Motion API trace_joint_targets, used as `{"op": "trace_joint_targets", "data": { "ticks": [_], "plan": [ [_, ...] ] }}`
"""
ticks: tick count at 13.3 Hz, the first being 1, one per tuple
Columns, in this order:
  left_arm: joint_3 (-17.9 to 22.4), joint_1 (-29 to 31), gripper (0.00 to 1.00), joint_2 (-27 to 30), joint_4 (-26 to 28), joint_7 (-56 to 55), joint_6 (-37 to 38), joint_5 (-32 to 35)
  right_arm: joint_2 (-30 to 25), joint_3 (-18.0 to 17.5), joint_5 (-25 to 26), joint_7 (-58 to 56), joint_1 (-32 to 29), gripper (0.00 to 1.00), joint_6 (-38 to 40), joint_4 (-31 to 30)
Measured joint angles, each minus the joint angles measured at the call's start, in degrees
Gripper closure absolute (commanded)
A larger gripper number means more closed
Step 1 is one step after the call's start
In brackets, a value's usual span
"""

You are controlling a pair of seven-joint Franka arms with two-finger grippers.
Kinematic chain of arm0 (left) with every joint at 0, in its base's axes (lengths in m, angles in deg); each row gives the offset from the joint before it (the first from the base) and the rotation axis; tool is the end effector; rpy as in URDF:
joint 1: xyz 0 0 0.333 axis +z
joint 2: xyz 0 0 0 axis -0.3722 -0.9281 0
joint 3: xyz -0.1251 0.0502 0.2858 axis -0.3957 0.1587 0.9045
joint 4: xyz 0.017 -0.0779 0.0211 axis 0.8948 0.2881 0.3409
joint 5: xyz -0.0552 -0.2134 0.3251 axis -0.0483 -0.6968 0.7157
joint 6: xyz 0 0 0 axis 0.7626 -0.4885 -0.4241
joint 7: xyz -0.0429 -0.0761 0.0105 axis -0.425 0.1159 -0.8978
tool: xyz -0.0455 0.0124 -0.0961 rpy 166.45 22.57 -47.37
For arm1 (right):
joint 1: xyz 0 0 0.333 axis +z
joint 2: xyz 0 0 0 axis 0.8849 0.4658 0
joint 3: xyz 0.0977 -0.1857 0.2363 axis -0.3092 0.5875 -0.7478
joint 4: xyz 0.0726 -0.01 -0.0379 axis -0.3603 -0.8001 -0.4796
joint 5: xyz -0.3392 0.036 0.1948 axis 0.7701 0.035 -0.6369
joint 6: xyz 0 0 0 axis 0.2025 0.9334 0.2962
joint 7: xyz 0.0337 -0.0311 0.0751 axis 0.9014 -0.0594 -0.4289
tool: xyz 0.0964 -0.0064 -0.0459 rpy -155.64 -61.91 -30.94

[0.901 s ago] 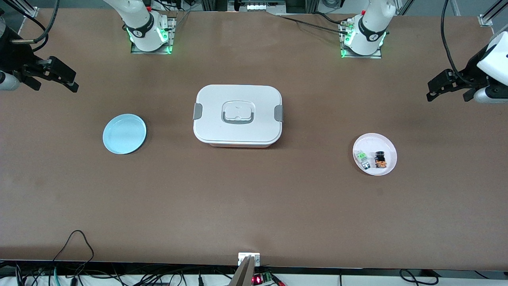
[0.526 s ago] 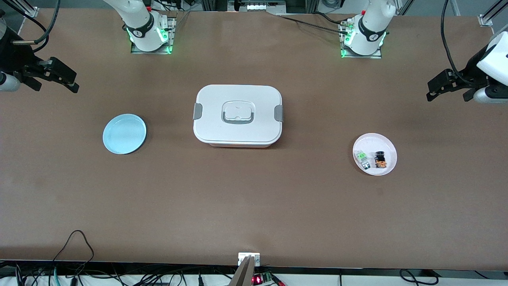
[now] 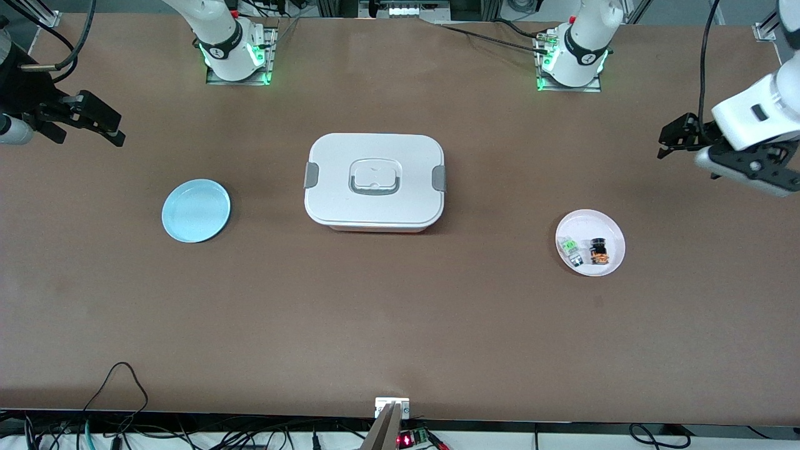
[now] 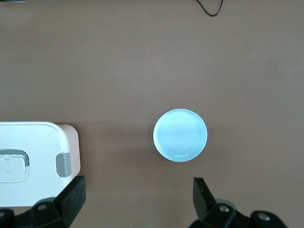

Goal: Transfer orange switch to right arm and place
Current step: 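Move the left gripper down toward the small white plate, then lower the left gripper and grasp the orange-black switch on the plate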

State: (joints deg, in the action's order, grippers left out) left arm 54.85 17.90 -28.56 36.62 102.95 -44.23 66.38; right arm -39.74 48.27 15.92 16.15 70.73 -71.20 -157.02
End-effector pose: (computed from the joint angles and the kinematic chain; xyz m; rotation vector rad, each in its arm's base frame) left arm 0.5659 -0.0226 0.5680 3.0123 -0.7743 -0.1743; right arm 0.5547 0.0632 0.6661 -3.1357 0.0809 -0.0672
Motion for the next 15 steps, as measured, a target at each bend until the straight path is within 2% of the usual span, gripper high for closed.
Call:
{"op": "trace_joint_targets", "data": {
  "ticks": [5, 10, 15],
  "plan": [
    [-0.09, 0.00, 0.00, -6.62, 0.25, 17.03, -0.45, 0.00, 0.02, -0.03, -0.01, 0.01, 0.01, 0.00, 0.11, 0.00],
    [0.01, 1.31, 0.00, -14.40, 0.49, 38.47, -6.70, -2.16, 0.04, 0.32, 0.00, 0.00, -0.23, 0.00, 0.18, -0.01],
    [0.00, 2.30, 0.00, -20.70, 1.11, 52.88, -14.06, -2.33, 0.41, 0.09, -0.01, 0.04, 0.00, 0.00, 0.24, -0.05]
  ]
}}
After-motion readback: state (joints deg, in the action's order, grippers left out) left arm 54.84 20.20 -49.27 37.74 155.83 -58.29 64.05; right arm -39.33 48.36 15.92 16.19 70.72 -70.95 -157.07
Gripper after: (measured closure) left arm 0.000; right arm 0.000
